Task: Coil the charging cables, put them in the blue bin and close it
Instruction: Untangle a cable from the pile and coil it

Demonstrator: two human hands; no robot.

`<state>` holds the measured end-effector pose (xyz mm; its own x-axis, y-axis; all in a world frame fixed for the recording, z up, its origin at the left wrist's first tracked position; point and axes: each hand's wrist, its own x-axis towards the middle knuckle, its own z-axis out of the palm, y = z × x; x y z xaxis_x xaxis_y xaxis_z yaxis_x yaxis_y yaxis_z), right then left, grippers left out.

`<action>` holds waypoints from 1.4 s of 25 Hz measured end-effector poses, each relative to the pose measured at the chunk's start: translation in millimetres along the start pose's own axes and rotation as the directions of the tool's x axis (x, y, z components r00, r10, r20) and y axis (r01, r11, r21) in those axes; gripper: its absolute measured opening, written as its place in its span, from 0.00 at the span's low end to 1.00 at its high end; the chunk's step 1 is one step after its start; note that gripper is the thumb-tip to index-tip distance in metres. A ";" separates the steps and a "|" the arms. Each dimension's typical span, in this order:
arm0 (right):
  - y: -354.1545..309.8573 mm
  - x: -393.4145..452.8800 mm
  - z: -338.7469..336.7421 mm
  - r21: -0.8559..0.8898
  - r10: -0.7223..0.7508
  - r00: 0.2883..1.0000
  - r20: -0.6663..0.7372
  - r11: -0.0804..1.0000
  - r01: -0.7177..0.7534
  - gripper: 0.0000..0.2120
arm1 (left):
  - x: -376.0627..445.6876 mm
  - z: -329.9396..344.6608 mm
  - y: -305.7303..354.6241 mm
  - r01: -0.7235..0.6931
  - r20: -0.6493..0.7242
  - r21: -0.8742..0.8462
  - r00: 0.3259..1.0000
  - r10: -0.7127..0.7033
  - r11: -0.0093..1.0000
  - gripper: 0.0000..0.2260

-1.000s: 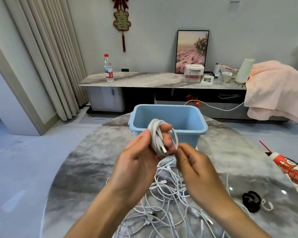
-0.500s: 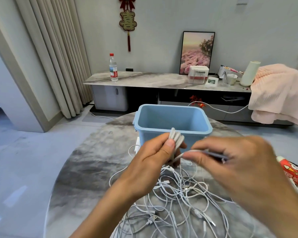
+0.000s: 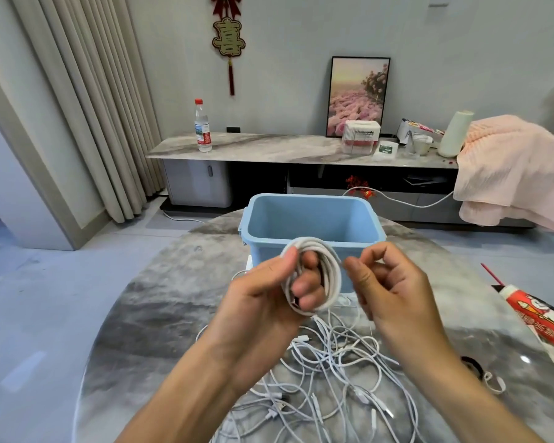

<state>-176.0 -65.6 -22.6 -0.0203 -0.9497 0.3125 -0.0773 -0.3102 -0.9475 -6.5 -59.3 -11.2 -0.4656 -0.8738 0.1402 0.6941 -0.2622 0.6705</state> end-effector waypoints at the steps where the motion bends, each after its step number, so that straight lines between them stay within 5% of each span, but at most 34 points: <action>1: 1.7 -6.7 7.3 -0.022 -0.008 1.000 0.011 1.000 0.008 0.10 | 0.5 -0.6 2.4 -0.013 -0.021 -0.088 1.000 0.011 0.996 0.08; 8: -7.1 -26.4 31.8 -0.035 0.020 0.999 0.049 0.999 -0.018 0.05 | 2.8 9.8 1.2 -0.152 -0.298 -0.166 0.950 0.098 0.974 0.08; 11: -8.1 -25.4 25.4 -0.025 0.018 0.986 0.167 1.000 -0.014 0.11 | 3.6 9.5 2.2 -0.182 -0.351 -0.186 0.930 0.108 0.966 0.09; 14: 1.2 -22.5 20.8 -0.251 -0.136 0.969 0.205 0.950 0.187 0.12 | 2.6 8.9 6.0 -0.168 -0.349 -0.209 0.933 0.087 0.963 0.10; 18: 13.5 -8.6 1.8 -0.602 -0.584 0.746 0.321 0.482 0.637 0.04 | 1.2 12.5 -0.5 -0.108 -0.341 -0.150 0.939 0.052 0.983 0.08; 20: 11.1 -4.7 -6.2 -0.648 -0.638 0.647 0.417 0.291 0.704 0.11 | 0.2 13.8 -4.2 -0.086 -0.332 -0.124 0.942 0.040 0.988 0.07; 22: 5.8 -2.3 -10.6 -0.643 -0.660 0.596 0.458 0.218 0.734 0.12 | -0.9 15.6 -4.4 -0.063 -0.303 -0.117 0.953 0.025 0.991 0.07; 25: -0.4 0.7 -12.7 -0.611 -0.679 0.588 0.440 0.253 0.750 0.10 | -1.0 14.6 -2.7 -0.013 -0.284 -0.126 0.959 -0.024 0.992 0.10; 31: -2.1 3.3 -11.2 -0.453 -0.605 0.762 0.229 0.627 0.634 0.12 | 1.1 19.8 -8.2 -0.007 -0.305 -0.180 0.951 -0.049 0.984 0.11; 35: 1.5 1.1 -12.7 -0.526 -0.608 0.706 0.362 0.492 0.693 0.15 | -0.1 16.6 -10.1 -0.030 -0.313 -0.149 0.950 -0.018 0.988 0.11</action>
<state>-188.7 -66.6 -22.8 0.3935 -0.4980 0.7728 -0.5765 -0.7884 -0.2145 -22.6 -49.9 -5.9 -0.2833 -0.9531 -0.1069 0.7818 -0.2941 0.5499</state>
